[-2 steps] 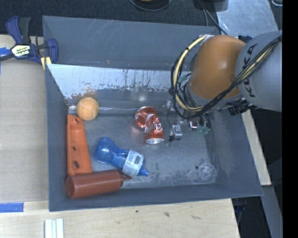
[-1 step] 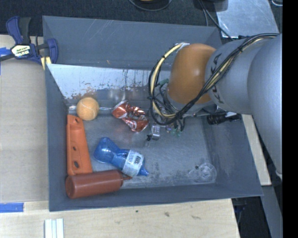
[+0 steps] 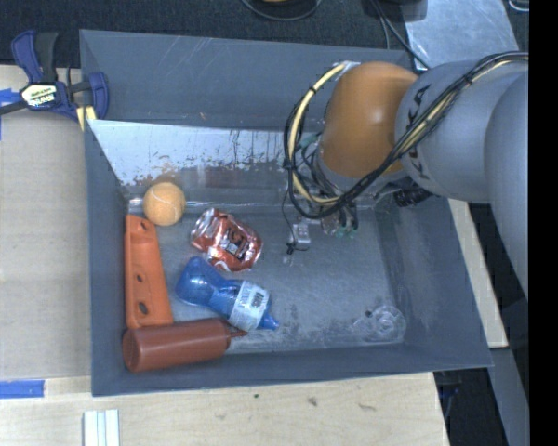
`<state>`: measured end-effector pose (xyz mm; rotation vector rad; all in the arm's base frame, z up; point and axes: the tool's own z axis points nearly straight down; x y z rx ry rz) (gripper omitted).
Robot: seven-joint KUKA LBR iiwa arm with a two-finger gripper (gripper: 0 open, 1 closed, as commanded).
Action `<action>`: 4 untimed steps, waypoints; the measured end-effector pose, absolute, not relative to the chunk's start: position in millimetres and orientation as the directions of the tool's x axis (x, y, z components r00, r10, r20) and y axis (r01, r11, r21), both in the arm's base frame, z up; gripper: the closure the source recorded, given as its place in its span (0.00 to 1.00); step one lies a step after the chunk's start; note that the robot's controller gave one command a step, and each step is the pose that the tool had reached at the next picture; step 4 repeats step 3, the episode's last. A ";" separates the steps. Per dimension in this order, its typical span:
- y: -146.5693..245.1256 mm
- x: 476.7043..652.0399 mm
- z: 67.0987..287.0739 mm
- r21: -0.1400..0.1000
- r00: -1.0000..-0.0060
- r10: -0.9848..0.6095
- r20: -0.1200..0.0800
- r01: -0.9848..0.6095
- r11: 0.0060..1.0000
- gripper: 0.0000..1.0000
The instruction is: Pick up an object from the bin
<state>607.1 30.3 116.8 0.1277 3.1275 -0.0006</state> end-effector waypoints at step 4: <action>123.9 592.3 71.7 0.002 -1.000 -0.018 -0.017 -0.018 1.000 1.00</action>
Offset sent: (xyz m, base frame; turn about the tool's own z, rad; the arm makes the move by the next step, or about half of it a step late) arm -0.0187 0.0639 -0.0468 0.1117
